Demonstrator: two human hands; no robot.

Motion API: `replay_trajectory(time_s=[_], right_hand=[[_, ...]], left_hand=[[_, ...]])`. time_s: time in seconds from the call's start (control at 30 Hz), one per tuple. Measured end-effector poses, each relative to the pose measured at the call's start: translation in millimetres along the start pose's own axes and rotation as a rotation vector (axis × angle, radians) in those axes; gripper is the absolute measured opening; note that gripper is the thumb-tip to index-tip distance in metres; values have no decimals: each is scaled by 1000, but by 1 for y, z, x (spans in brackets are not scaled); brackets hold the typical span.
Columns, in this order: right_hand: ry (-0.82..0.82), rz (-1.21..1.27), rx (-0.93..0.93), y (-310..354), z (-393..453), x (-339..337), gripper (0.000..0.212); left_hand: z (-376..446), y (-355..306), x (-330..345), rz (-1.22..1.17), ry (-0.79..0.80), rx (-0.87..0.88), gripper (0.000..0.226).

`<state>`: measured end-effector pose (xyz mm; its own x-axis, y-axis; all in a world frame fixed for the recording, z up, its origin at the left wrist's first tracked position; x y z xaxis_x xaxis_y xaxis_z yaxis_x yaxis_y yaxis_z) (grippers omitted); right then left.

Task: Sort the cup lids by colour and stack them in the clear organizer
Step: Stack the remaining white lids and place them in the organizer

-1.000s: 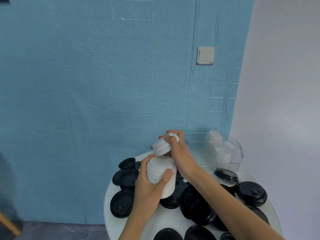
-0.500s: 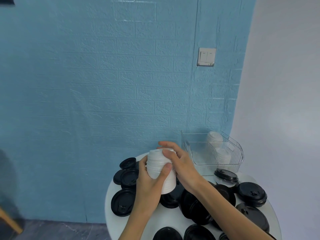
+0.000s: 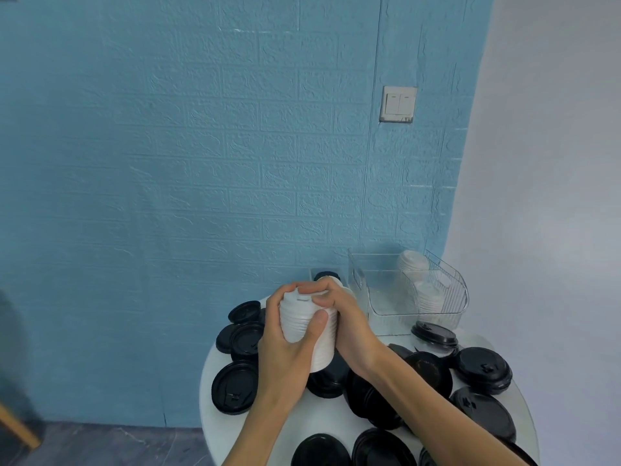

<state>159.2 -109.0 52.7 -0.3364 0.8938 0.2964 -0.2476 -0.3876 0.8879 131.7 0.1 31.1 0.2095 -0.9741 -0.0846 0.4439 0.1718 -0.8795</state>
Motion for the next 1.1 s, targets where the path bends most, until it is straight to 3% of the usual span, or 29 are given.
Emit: replay_trajectory(time_s=[0.17,0.27,0.4,0.5,0.57,0.8,1.1], right_hand=[[43,-105,114,0,12,-8,45],[-73,-203,122,9,35,-45,55],[-130,-583,163,12,65,-86,65],[-60,-872,234,-10,80,-100,56],[-11,-1004,306,-31,84,-105,67],[183,-1154,480,-90,84,-99,90],[413,-1461,607,-115,89,-102,92]], left_hand=[[8,2,-10,36,12,2,62],[13,8,-19,29,13,-16,59],[10,29,-32,25,-24,-60,55],[8,38,-36,8,-43,-82,55],[8,40,-37,1,-47,-87,57],[11,44,-37,8,-42,-85,65],[12,50,-35,-10,-38,-85,65]])
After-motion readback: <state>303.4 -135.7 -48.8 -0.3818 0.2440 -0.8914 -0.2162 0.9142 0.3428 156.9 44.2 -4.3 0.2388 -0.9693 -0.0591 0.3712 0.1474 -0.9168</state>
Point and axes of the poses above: each hand's wrist, its own z-axis towards the middle knuckle, its own x-axis out of the palm, y = z × x, the point moved 9 cm from there along z, towards the middle knuckle, and after that the axes turned 12 degrees about z, right-handed, at the moved point
